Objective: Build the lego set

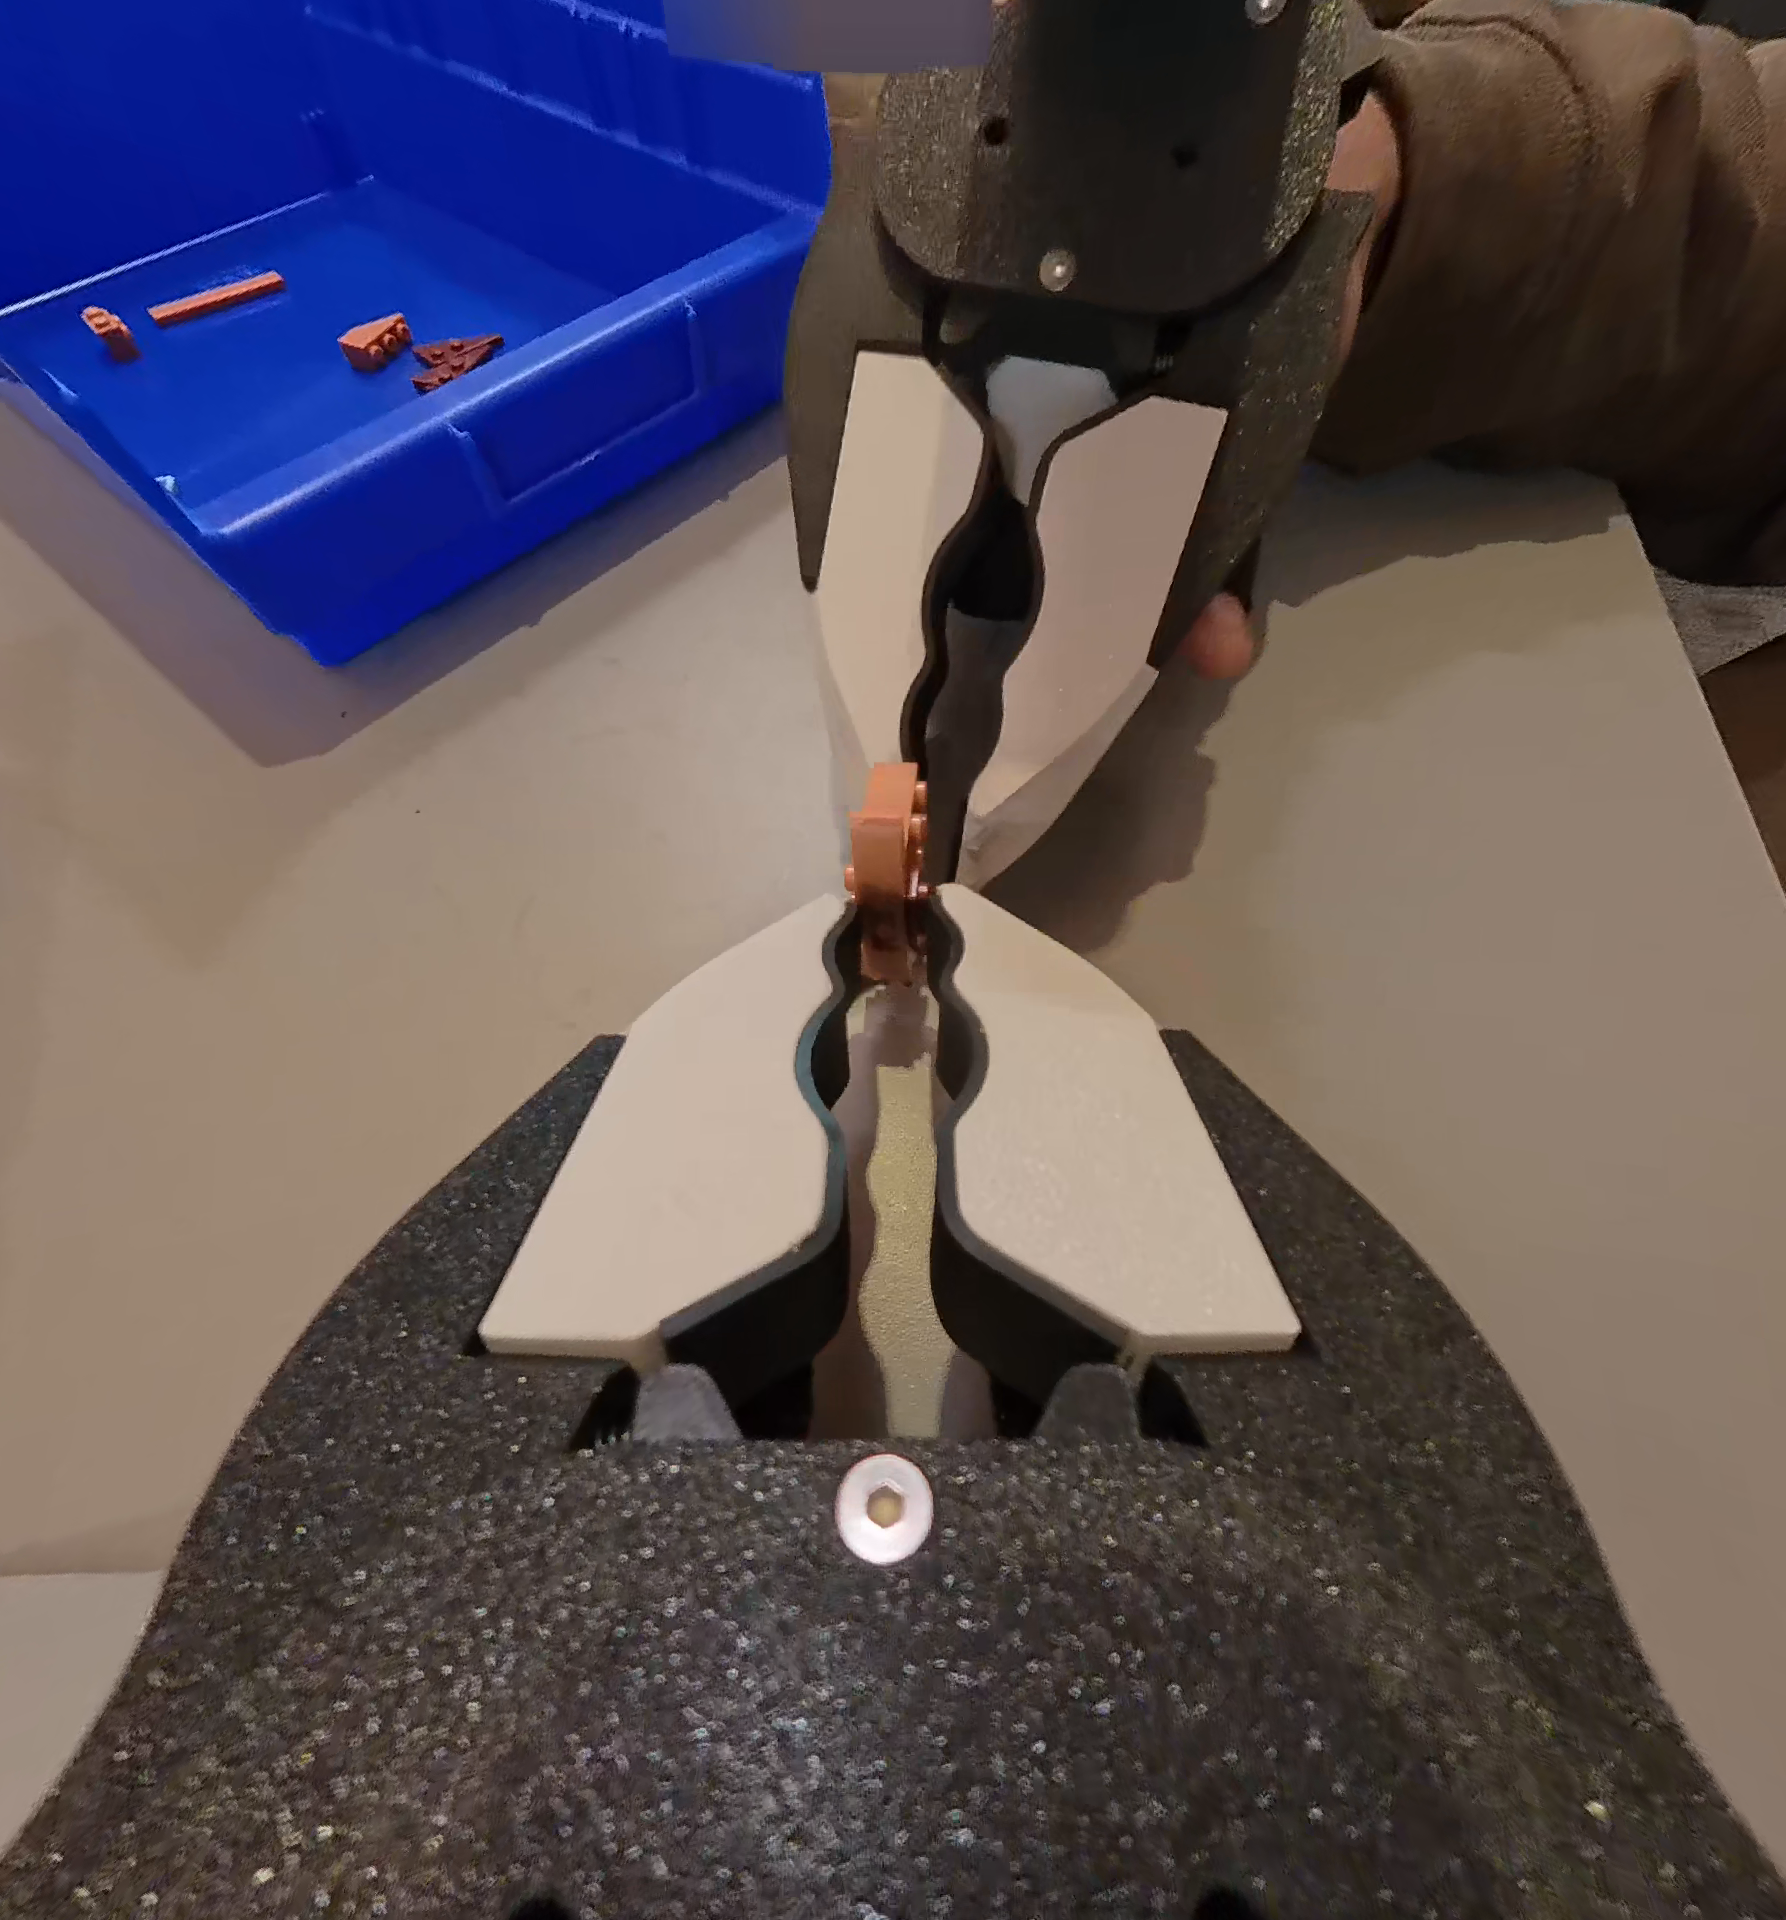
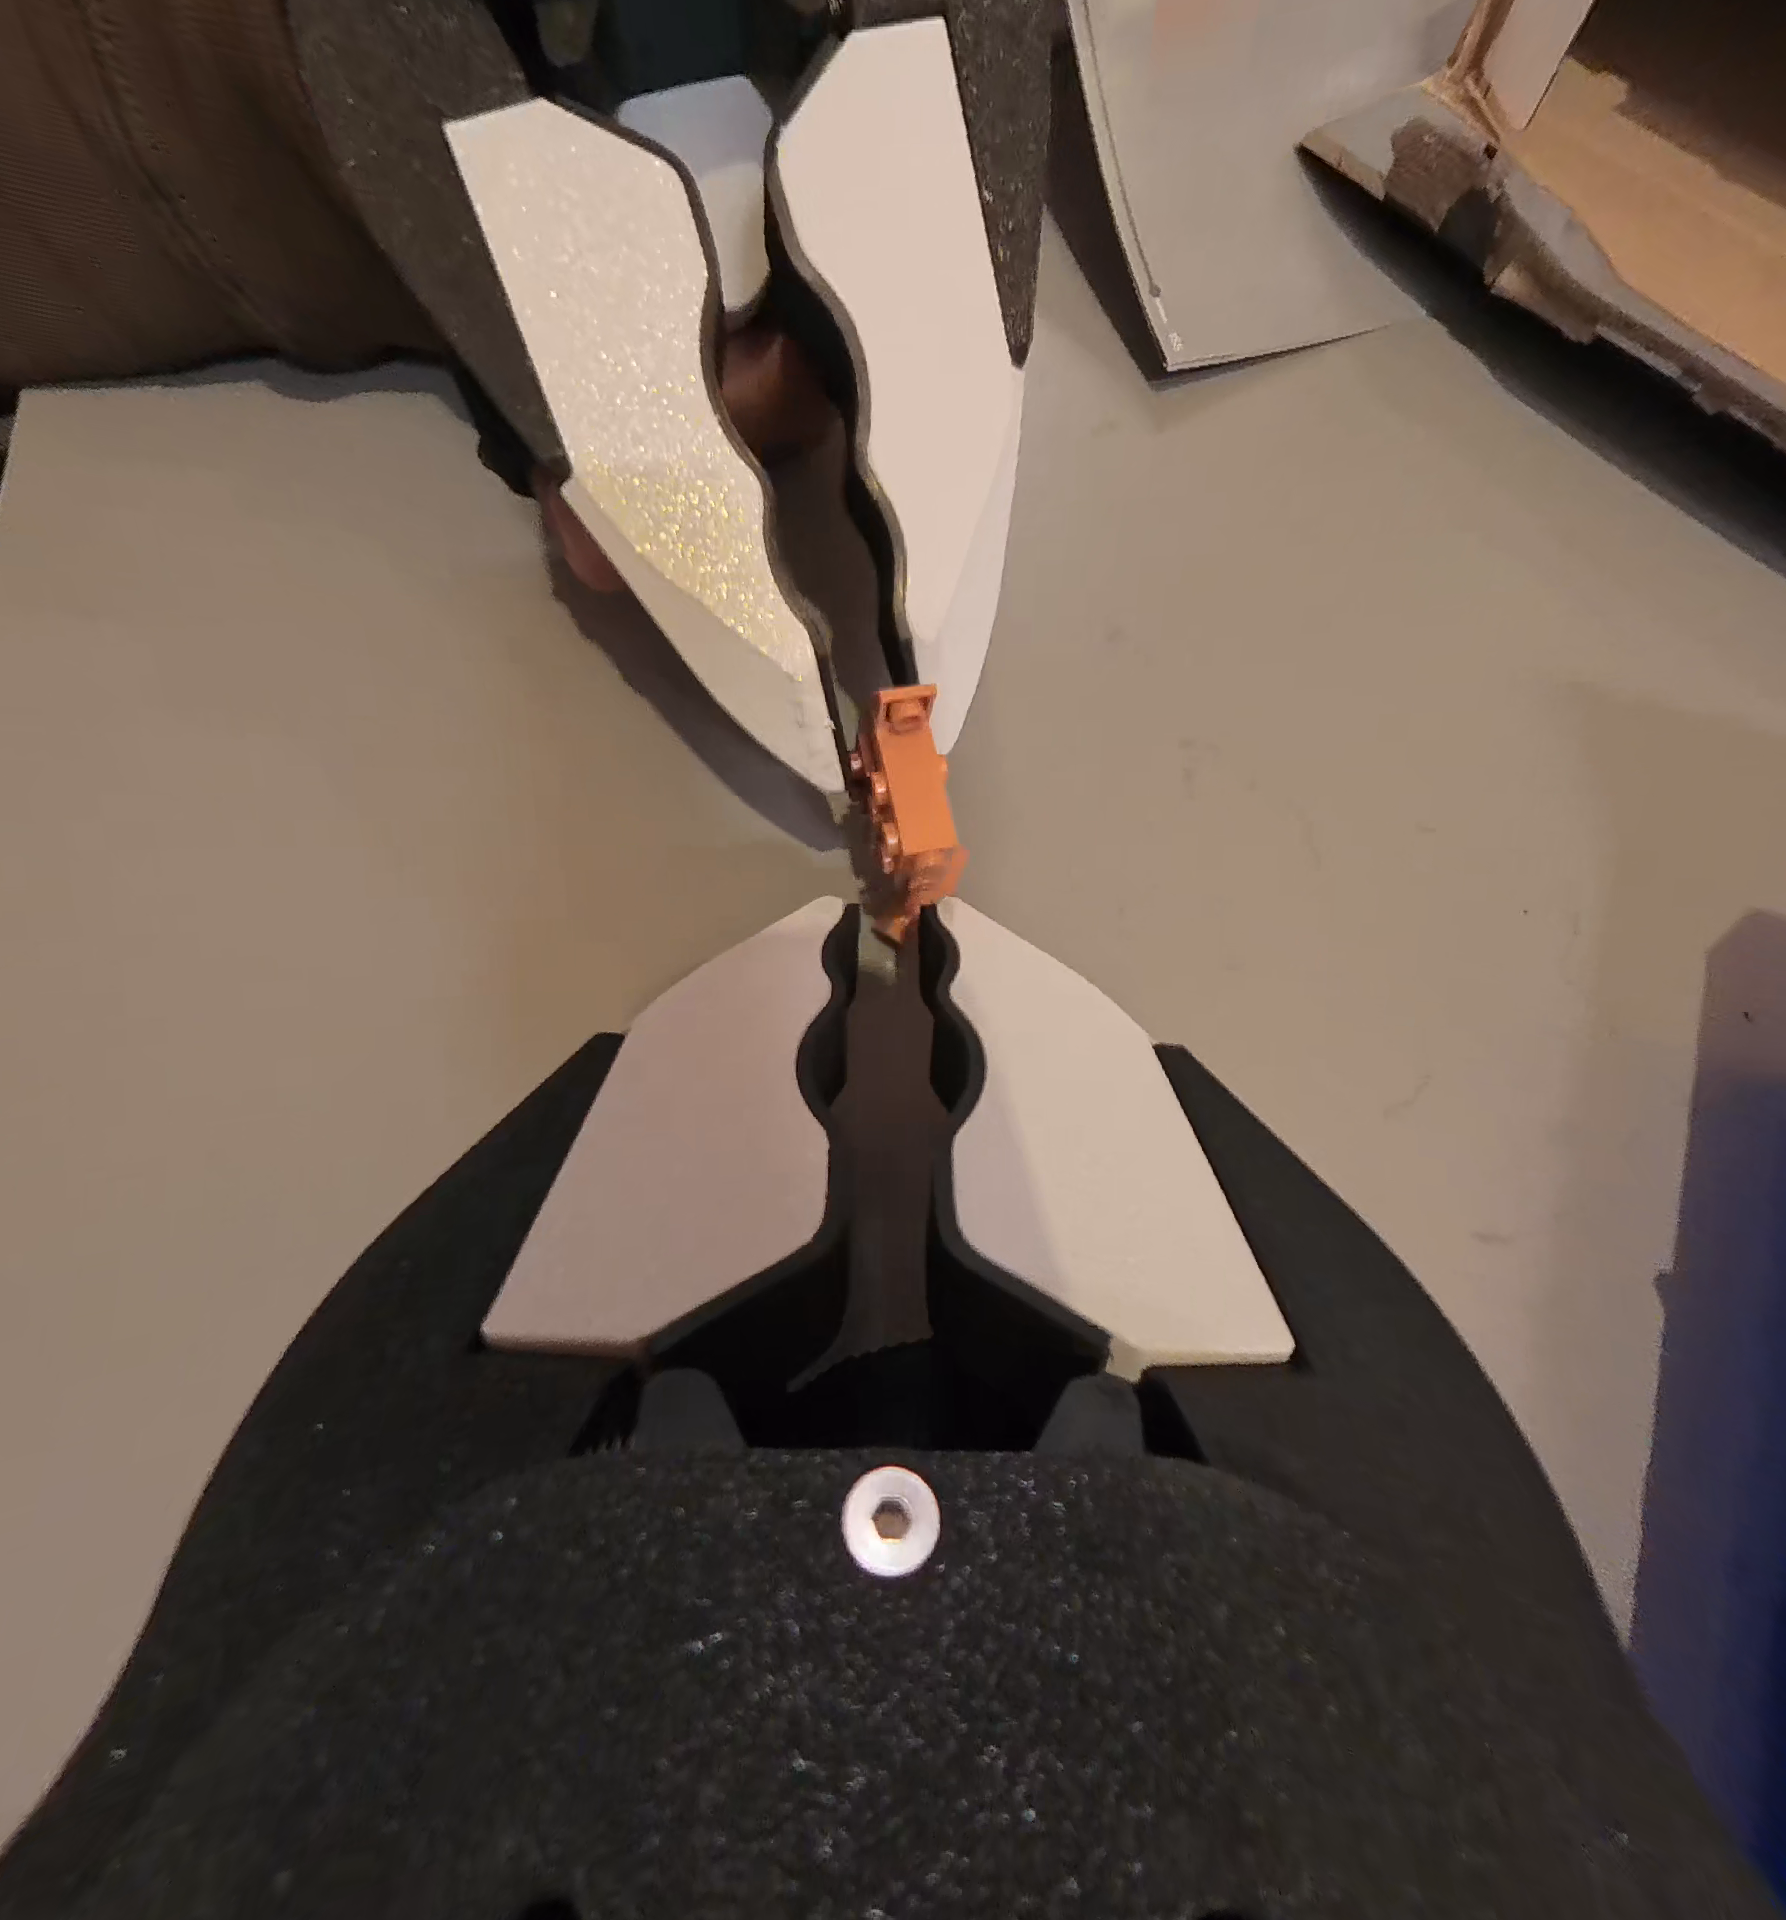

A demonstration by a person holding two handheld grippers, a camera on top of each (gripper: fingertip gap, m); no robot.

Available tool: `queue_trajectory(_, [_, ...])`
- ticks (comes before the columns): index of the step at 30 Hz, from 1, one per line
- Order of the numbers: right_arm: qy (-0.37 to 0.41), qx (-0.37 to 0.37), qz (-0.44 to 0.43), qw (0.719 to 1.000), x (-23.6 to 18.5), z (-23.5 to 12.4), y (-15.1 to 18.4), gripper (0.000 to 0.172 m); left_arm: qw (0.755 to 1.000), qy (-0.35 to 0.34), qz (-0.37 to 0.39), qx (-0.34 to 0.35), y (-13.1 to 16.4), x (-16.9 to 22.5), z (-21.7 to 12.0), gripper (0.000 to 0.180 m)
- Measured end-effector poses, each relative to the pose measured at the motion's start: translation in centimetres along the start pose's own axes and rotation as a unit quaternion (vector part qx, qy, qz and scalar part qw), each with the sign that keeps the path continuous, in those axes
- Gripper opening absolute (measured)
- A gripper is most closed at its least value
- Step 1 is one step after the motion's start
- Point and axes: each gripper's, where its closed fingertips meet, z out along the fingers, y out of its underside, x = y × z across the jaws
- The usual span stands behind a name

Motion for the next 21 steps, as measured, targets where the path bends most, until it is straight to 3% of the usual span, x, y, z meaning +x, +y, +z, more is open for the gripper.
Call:
queue_trajectory(1, [0.002,-0.003,-0.002,1.0,0.0,0.2,0.0,0.012,1.0,0.001,0.0,-0.002,0.0,0.0,0.0,0.011])
queue_trajectory(11, [0.026,-0.054,-0.024,0.998,0.4,0.3,1.7,0.026,1.0,-0.016,0.004,-0.011,0.4,-0.6,-0.1,0.011])
queue_trajectory(21, [-0.009,-0.049,-0.058,0.997,-1.7,1.4,1.0,0.02,0.999,-0.048,-0.002,-0.01,0.5,-1.9,-0.6,0.011])
